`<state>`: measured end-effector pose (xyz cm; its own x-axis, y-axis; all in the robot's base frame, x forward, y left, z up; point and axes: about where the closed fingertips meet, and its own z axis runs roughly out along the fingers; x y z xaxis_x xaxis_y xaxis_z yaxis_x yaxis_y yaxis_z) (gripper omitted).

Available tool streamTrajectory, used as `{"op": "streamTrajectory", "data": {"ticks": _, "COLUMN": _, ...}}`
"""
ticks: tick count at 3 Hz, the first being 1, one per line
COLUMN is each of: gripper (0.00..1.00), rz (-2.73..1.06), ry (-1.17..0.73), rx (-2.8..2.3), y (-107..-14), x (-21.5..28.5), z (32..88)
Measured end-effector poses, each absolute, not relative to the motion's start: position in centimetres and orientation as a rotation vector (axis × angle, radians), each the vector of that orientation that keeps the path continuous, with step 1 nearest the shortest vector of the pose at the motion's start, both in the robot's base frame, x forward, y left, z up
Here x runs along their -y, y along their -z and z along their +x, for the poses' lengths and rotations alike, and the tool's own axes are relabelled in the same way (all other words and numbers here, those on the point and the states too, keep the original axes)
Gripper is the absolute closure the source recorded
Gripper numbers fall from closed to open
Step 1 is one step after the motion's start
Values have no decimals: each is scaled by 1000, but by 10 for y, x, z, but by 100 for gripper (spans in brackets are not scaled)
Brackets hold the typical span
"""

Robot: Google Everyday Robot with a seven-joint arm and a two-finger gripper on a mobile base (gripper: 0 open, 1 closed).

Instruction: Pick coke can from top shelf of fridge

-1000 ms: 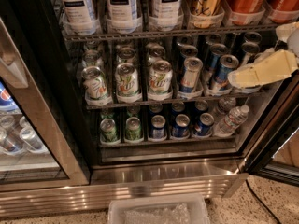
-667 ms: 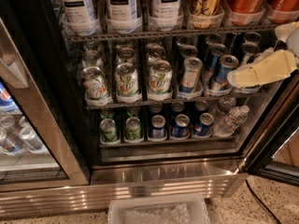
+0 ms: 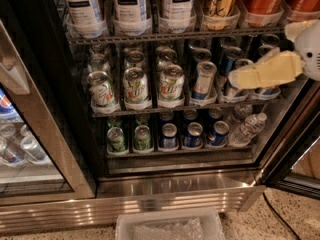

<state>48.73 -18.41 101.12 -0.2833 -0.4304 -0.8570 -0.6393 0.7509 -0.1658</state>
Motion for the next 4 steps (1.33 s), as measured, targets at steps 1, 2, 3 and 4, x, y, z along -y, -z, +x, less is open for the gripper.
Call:
{"op": "streamTrajectory", "data": {"ticks": 1, "gripper": 0, "rz": -718, "ry": -214, "rx": -1862, "y": -1023, "x": 164, "z": 492}}
{"op": "streamTrajectory", "data": {"ticks": 2, "gripper": 0, "rz": -624, "ry": -130, "rx": -1814, "y": -1031, "x": 152, "z": 494}}
{"op": "streamTrajectory", "data": {"ticks": 3, "gripper": 0, "rz": -578, "ry": -85, "rx": -1769, "y": -1045, "x": 160, "z": 503}}
{"op": "streamTrajectory", "data": {"ticks": 4, "gripper": 0, "rz": -578, "ry": -85, "rx": -1769, "y": -1045, "x": 160, "z": 503}}
